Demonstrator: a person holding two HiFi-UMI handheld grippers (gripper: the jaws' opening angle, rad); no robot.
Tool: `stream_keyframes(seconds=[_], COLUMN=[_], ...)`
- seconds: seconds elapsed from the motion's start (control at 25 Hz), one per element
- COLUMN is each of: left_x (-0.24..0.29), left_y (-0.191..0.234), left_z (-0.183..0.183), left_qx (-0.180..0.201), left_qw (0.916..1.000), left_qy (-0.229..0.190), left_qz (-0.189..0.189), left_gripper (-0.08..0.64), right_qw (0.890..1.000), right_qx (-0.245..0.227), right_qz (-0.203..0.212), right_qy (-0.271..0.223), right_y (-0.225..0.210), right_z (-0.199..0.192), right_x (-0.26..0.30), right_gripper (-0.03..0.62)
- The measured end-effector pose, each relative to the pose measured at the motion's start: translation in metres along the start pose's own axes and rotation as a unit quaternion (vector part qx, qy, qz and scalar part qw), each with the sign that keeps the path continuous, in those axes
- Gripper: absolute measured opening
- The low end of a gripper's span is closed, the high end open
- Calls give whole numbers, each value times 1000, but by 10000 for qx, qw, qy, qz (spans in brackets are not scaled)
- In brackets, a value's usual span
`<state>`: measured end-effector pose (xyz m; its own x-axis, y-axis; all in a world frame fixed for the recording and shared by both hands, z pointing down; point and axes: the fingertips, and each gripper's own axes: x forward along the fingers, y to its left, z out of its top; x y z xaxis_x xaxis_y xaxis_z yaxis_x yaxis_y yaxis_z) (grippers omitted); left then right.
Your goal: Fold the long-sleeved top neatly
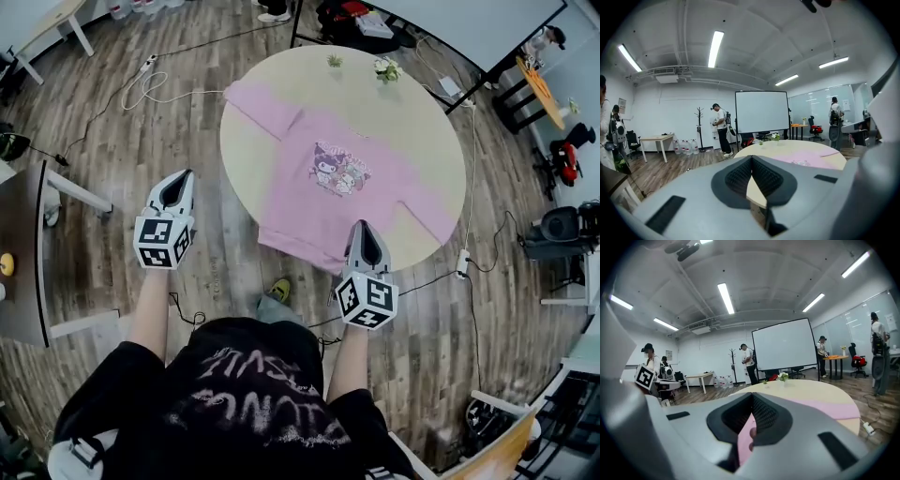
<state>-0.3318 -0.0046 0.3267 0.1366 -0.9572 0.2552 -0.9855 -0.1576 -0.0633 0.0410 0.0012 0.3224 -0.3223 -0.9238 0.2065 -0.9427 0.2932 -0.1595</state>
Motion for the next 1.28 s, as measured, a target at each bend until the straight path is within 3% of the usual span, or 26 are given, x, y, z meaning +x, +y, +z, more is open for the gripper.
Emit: stream_keyframes(seconds=[0.32,0.64,1.28], left_x=[57,92,239], left_y=[7,26,126], left_z=[-3,-16,-63], left_qx=[110,201,308], left_qw=[9984,9970,9943], left_qy=[393,565,1018], left_qz=[381,482,-79], left_gripper=[8,8,8], right_qw=[9991,9982,9942], right_qx=[94,96,-161], right_qz=[315,386,48], right_qy=[272,444,1059], right_y=[-33,-43,0], right_z=[2,-7,-28], right_x=[68,110,237], right_gripper=[5,5,5])
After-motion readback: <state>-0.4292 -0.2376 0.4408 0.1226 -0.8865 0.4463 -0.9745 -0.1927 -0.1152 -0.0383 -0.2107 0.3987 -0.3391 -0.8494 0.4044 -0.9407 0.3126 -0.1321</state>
